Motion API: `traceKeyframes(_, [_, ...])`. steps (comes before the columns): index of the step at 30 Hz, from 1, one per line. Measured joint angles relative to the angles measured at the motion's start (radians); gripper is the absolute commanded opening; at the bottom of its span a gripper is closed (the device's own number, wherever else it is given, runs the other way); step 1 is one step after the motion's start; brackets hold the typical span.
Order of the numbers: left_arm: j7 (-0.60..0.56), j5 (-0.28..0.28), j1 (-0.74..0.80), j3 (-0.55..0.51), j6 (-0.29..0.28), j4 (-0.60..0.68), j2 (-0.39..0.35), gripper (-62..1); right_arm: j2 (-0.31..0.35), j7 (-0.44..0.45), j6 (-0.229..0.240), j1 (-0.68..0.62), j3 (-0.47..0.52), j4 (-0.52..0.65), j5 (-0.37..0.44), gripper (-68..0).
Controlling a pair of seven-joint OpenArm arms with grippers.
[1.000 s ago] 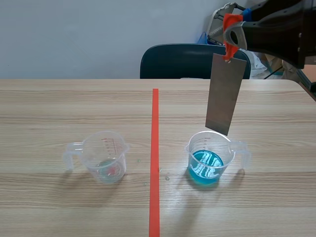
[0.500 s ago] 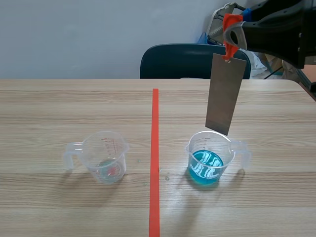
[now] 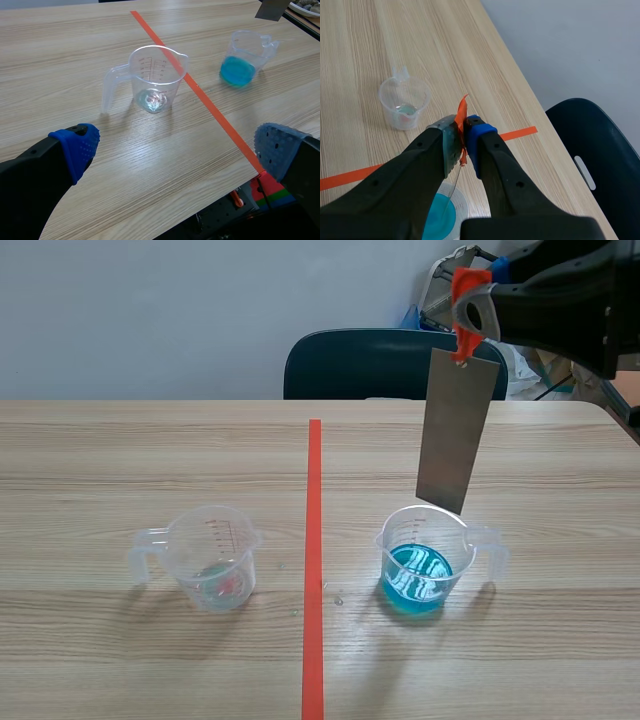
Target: Do the redox reaction experiment
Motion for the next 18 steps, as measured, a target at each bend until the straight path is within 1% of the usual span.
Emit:
traceKeyframes(9, [0.0, 0.0, 0.0, 0.0, 0.0, 0.0, 0.0, 1.4, 0.0, 0.0, 0.0, 0.0, 0.0, 0.0, 0.0, -66.9])
traceKeyframes(11, [0.0, 0.0, 0.0, 0.0, 0.009, 0.0, -0.001, 1.4, 0.0, 0.0, 0.0, 0.0, 0.0, 0.0, 0.0, -66.9])
traceKeyframes(12, [-0.006, 0.009, 0.0, 0.0, 0.034, 0.0, -0.001, 0.9, 0.0, 0.0, 0.0, 0.0, 0.0, 0.0, 0.0, -66.9])
traceKeyframes(15, [-0.007, 0.009, 0.0, 0.0, 0.088, 0.0, -0.013, -22.9, 0.0, 0.0, 0.0, 0.0, 0.0, 0.0, 0.0, -66.9])
traceKeyframes(17, [-0.019, 0.029, 0.0, 0.0, 0.108, -0.001, -0.034, -35.2, 0.0, 0.0, 0.0, 0.0, 0.0, 0.0, 0.0, -66.9])
traceKeyframes(18, [-0.029, 0.047, 0.0, 0.0, 0.107, -0.001, -0.05, -41.1, 0.0, 0.0, 0.0, 0.0, 0.0, 0.0, 0.0, -66.9])
